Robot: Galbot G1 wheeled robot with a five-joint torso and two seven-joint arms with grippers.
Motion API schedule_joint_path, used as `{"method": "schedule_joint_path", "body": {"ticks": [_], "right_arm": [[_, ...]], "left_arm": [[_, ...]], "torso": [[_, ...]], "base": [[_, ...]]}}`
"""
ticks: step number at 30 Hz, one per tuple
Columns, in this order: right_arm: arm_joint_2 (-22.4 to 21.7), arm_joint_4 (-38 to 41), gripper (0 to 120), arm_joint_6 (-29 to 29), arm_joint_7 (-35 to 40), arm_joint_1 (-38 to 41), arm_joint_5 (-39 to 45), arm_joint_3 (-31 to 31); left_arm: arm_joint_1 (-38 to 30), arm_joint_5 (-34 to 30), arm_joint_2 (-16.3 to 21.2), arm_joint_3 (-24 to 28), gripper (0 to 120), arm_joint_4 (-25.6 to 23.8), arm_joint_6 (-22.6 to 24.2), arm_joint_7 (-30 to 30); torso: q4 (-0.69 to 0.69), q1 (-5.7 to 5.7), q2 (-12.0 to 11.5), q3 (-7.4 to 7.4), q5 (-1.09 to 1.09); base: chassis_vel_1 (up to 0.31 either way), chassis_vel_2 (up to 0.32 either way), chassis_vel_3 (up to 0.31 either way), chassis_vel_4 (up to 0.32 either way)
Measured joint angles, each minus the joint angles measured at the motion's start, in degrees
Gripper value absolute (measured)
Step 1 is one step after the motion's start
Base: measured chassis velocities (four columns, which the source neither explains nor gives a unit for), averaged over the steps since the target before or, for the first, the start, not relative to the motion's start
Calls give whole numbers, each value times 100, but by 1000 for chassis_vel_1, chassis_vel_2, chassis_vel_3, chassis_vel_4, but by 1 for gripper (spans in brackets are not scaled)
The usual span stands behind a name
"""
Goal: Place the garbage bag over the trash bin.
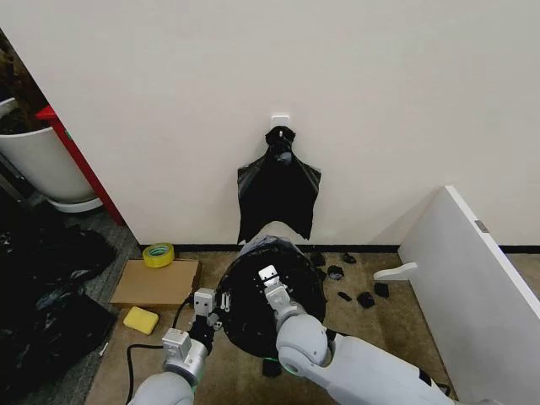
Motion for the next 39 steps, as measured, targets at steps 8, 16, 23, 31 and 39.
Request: {"method": "schedule_joint_path", "body": {"ticks": [8, 16, 23, 31, 39], "right_arm": [[-58, -10, 0, -339, 274, 21, 25, 13], [-275, 655, 0, -215, 253, -151, 340, -153], [-288, 903, 0, -598, 563, -226, 1351, -117], [-441, 791, 0, -914, 642, -291, 1269, -152], [-708, 683, 0, -795, 215, -375, -149, -211]], "left_arm": [[5, 3, 21, -37, 0, 9, 5, 1], [-33, 21, 21, -32, 0, 81, 5, 0], [-69, 22, 29, -33, 0, 70, 0, 6], [-55, 40, 58, -107, 0, -51, -12, 12], [-30, 86, 59, -93, 0, -52, -18, 29]], "torso": [[0, 0, 0, 0, 0], [0, 0, 0, 0, 0], [0, 0, 0, 0, 0], [0, 0, 0, 0, 0], [0, 0, 0, 0, 1]], "base": [[0, 0, 0, 0], [0, 0, 0, 0], [0, 0, 0, 0], [0, 0, 0, 0], [0, 0, 0, 0]]}}
